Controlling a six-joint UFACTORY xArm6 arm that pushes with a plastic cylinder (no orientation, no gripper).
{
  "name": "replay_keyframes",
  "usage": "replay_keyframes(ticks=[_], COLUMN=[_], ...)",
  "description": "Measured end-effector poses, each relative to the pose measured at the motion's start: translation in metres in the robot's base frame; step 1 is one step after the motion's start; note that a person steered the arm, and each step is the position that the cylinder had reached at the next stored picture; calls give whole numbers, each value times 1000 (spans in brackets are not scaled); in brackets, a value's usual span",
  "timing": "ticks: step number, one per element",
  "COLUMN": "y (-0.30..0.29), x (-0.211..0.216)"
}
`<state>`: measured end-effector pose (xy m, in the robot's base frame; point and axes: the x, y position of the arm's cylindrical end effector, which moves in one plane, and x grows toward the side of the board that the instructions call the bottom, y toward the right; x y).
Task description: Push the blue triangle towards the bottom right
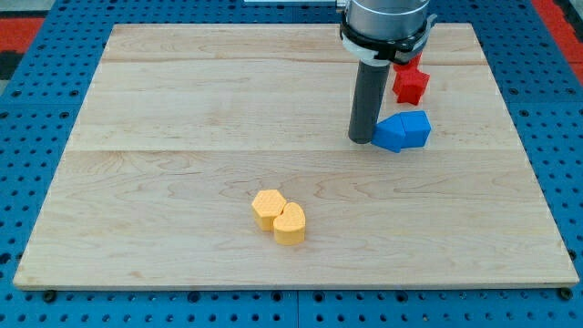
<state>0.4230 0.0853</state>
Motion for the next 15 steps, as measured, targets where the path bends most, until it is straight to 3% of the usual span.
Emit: replay_keyframes(ticks=[3, 4, 5, 7, 12, 15], y=[25, -19, -26, 33, 83, 55], x=[-2, -2, -33, -57, 25, 49])
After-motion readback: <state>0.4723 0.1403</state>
